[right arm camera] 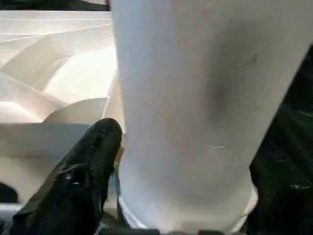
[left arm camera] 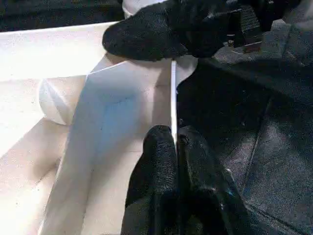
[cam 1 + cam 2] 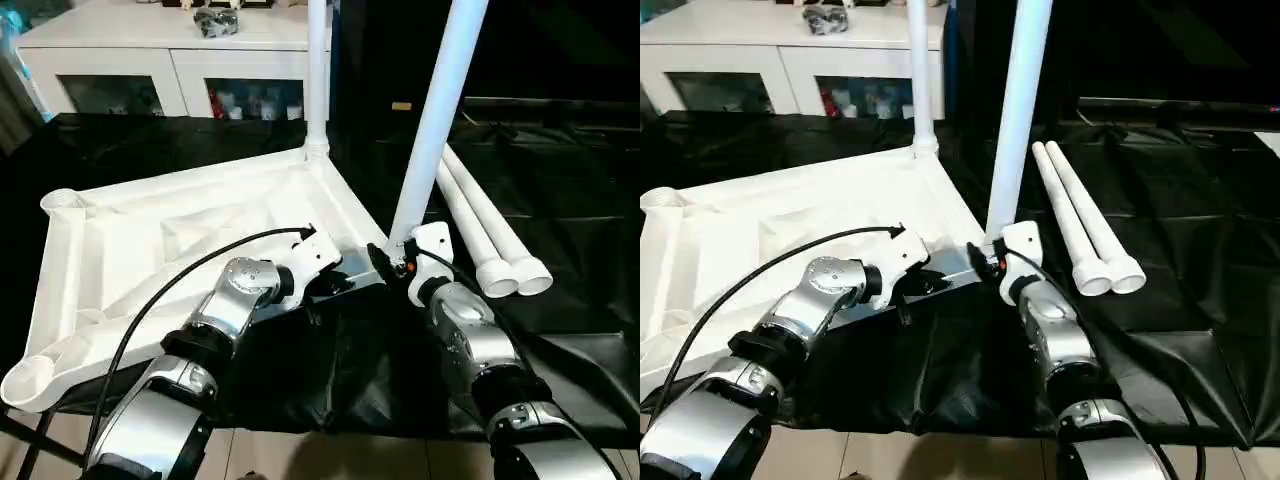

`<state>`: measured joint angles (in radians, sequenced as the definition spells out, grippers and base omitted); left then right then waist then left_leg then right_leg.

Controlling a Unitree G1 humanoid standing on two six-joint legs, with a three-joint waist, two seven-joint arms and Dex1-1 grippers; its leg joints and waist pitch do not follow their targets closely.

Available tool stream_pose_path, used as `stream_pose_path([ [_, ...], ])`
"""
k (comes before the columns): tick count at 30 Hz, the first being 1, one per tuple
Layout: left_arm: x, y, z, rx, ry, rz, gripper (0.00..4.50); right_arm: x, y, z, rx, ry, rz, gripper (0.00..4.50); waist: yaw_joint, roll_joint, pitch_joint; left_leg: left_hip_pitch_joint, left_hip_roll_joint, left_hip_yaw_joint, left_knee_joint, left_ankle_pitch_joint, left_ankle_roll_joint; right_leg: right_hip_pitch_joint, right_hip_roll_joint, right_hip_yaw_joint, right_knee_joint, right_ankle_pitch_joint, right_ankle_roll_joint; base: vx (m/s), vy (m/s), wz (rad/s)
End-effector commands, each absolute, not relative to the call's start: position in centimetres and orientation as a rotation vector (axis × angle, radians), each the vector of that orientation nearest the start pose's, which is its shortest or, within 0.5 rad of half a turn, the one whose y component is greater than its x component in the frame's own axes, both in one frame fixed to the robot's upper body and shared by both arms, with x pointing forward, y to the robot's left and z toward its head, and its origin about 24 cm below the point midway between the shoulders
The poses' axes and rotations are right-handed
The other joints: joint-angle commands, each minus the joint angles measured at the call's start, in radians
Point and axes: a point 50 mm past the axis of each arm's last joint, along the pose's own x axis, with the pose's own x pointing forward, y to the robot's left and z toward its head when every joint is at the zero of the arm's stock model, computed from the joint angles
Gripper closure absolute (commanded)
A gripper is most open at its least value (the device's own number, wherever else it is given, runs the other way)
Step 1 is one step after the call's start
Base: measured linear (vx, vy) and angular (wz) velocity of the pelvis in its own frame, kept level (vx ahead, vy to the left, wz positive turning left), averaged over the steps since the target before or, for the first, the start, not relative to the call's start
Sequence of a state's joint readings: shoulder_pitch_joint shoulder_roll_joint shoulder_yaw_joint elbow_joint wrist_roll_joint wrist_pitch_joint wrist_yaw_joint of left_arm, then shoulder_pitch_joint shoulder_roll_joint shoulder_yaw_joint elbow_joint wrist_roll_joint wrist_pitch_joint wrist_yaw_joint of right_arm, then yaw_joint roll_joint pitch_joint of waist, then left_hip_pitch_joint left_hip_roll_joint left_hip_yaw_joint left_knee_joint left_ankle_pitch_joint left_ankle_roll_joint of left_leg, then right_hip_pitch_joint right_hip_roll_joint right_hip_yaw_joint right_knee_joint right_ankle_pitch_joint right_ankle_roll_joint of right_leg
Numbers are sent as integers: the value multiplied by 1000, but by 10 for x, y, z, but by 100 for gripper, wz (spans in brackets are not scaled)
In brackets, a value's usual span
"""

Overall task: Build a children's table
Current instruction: Rotate leg to tighten

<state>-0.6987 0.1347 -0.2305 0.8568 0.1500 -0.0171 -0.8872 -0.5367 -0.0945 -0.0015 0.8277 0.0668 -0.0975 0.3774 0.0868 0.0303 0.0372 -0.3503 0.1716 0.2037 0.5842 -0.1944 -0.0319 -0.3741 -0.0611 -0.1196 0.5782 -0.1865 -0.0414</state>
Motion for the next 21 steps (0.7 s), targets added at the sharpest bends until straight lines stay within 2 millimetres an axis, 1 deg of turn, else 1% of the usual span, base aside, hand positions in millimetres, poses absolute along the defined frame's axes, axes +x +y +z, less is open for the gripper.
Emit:
stream_pose_path([
  [1,329,65,40,362,283,-1228,450,327,-113,5,-31,276,547,52,-4,-12,-47,8,80,-45,-73,-223,55,33,-125,78,-88,-350,-123,0,0,0],
  [3,328,74,40,383,281,-1248,450,328,-119,9,-57,264,601,27,-1,-14,-48,8,78,-41,-70,-198,66,34,-125,78,-86,-330,-131,0,0,0],
  [4,327,80,40,393,285,-1270,450,328,-123,11,-76,257,653,27,1,-13,-49,7,77,-41,-69,-194,70,35,-125,78,-85,-327,-132,0,0,0],
  [5,327,88,40,409,291,-1292,450,326,-127,14,-103,251,719,27,5,-14,-50,1,77,-39,-67,-165,85,40,-121,76,-79,-298,-132,0,0,0],
  [6,326,92,40,418,295,-1304,450,325,-129,16,-119,249,759,27,5,-14,-50,1,77,-39,-67,-165,85,40,-121,76,-79,-298,-132,0,0,0],
  [7,326,94,41,416,296,-1314,450,324,-130,17,-127,248,785,27,6,-15,-52,-2,79,-38,-65,-155,95,41,-120,75,-74,-274,-132,0,0,0],
  [8,325,100,42,415,298,-1335,450,322,-133,19,-140,247,847,27,8,-14,-56,-3,81,-38,-64,-133,102,41,-119,74,-67,-237,-137,0,0,0],
  [9,325,104,43,413,297,-1349,450,321,-135,20,-145,247,890,27,9,-12,-57,-3,83,-38,-62,-122,112,39,-117,73,-64,-206,-145,0,0,0],
  [10,324,108,44,408,300,-1369,450,318,-137,23,-148,245,947,27,9,-12,-58,-3,84,-37,-61,-119,115,38,-117,73,-61,-192,-151,0,0,0],
  [11,324,108,44,408,300,-1369,450,318,-137,23,-148,245,947,27,9,-14,-57,-3,85,-37,-60,-122,121,38,-118,73,-61,-180,-160,0,0,0],
  [12,324,110,45,404,303,-1381,450,316,-138,24,-149,244,981,27,9,-12,-57,-3,85,-36,-60,-123,122,37,-118,73,-59,-171,-168,0,0,0],
  [13,323,112,45,405,305,-1394,450,314,-140,25,-146,246,1017,27,9,-15,-57,-3,86,-36,-61,-125,119,37,-119,73,-59,-172,-172,0,0,0],
  [15,322,117,46,402,315,-1424,450,309,-143,28,-147,251,1098,27,11,-15,-57,-3,84,-36,-60,-127,122,39,-120,73,-59,-179,-173,0,0,0],
  [17,320,125,48,406,330,-1461,450,303,-148,30,-152,275,1210,62,15,-16,-56,-5,83,-36,-59,-126,130,40,-118,72,-61,-198,-161,0,0,0],
  [18,320,127,48,406,335,-1470,450,302,-149,30,-155,283,1232,62,15,-16,-56,-5,83,-36,-59,-126,130,40,-118,72,-61,-198,-161,0,0,0],
  [19,320,128,48,407,337,-1476,450,301,-149,31,-155,289,1247,62,17,-15,-56,-4,86,-37,-59,-124,128,36,-118,72,-62,-202,-161,0,0,0],
  [20,319,130,48,407,343,-1496,450,299,-151,31,-145,306,1282,86,19,-15,-56,-4,85,-37,-59,-129,125,37,-119,72,-62,-207,-163,0,0,0],
  [21,318,131,48,410,349,-1505,450,298,-150,31,-142,309,1294,86,20,-15,-56,-3,86,-37,-59,-129,123,36,-119,72,-62,-208,-164,0,0,0],
])
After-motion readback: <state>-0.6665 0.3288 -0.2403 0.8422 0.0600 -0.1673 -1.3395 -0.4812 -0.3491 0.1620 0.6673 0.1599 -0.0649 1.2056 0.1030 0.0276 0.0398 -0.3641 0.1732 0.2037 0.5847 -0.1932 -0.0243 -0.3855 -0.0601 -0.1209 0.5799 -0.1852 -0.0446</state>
